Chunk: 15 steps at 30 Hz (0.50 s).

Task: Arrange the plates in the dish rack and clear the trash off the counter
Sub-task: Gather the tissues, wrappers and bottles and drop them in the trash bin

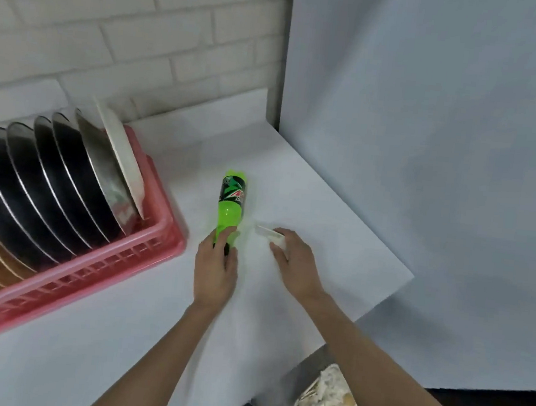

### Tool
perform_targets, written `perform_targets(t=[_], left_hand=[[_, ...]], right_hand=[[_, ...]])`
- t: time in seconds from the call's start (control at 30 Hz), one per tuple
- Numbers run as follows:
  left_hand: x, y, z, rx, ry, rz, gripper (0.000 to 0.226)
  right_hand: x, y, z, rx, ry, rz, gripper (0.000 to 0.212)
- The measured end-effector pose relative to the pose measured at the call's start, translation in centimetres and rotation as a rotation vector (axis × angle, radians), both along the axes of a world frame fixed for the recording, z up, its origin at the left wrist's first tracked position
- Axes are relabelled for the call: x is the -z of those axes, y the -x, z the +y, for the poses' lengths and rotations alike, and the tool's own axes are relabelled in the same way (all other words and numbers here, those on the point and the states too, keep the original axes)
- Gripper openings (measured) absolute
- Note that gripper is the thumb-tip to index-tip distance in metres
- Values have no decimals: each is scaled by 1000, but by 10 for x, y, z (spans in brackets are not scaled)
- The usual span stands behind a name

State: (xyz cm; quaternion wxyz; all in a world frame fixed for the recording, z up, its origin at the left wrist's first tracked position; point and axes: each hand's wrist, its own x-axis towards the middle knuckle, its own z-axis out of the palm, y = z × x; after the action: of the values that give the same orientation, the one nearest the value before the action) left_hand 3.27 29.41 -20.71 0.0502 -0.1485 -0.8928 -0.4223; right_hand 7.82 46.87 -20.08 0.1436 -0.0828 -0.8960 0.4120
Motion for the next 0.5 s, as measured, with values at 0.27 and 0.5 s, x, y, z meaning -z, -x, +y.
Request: perform_targets(t=[0.27, 0.5], left_hand=[[-18, -160, 8, 93, -30, -28, 37], [-21, -286, 23, 350, -108, -23, 30]], right_hand=[[-15, -183, 6, 273, 266, -24, 26], [-3, -324, 26, 529, 310, -115, 25]])
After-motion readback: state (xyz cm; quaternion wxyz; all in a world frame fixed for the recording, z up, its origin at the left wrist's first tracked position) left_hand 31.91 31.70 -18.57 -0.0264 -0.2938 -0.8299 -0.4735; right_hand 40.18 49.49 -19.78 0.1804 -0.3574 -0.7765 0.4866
